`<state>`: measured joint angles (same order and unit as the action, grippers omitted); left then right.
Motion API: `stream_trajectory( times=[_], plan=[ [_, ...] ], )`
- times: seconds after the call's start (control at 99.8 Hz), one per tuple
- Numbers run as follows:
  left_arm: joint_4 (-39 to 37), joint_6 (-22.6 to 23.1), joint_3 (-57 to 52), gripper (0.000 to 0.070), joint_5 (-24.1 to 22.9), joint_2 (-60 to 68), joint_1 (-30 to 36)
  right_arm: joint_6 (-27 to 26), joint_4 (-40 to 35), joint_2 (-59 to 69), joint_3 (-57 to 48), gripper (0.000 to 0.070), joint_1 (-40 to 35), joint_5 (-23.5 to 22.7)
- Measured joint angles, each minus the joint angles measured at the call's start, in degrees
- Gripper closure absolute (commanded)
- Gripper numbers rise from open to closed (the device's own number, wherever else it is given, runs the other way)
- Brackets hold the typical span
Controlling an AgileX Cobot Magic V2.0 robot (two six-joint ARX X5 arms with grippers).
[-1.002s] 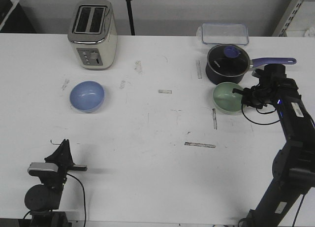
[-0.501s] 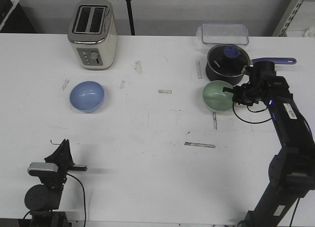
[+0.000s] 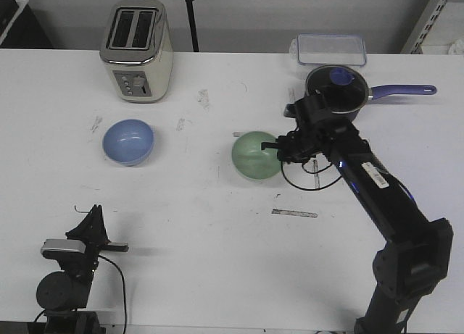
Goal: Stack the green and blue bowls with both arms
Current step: 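Drag the green bowl with the right gripper toward the table centre, then open the right gripper and lift it off the green bowl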
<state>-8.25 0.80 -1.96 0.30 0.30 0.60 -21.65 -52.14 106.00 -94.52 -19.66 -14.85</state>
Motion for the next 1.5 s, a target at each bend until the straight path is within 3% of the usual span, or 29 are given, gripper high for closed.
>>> stream_trajectory(
  times=[0.341, 0.691, 1.312, 1.362, 1.503],
  plan=[
    [0.0, 0.0, 0.0, 0.0699, 0.0, 0.0, 0.0, -4.3, 3.8, 0.5, 1.5, 0.0691, -7.0, 1.7],
    [0.0, 0.0, 0.0, 0.0699, 0.0, 0.0, 0.0, -4.9, 8.3, 0.7, 8.9, 0.0690, -7.0, 1.7],
    [0.0, 0.0, 0.0, 0.0699, 0.0, 0.0, 0.0, -5.2, 9.7, 0.7, 9.6, 0.0681, -7.0, 1.7],
    [0.0, 0.0, 0.0, 0.0699, 0.0, 0.0, 0.0, -5.2, 9.7, 0.7, 9.6, 0.0655, -7.0, 1.7],
    [0.0, 0.0, 0.0, 0.0699, 0.0, 0.0, 0.0, -5.2, 10.1, 0.5, 9.6, 0.0479, -7.0, 2.2]
  ],
)
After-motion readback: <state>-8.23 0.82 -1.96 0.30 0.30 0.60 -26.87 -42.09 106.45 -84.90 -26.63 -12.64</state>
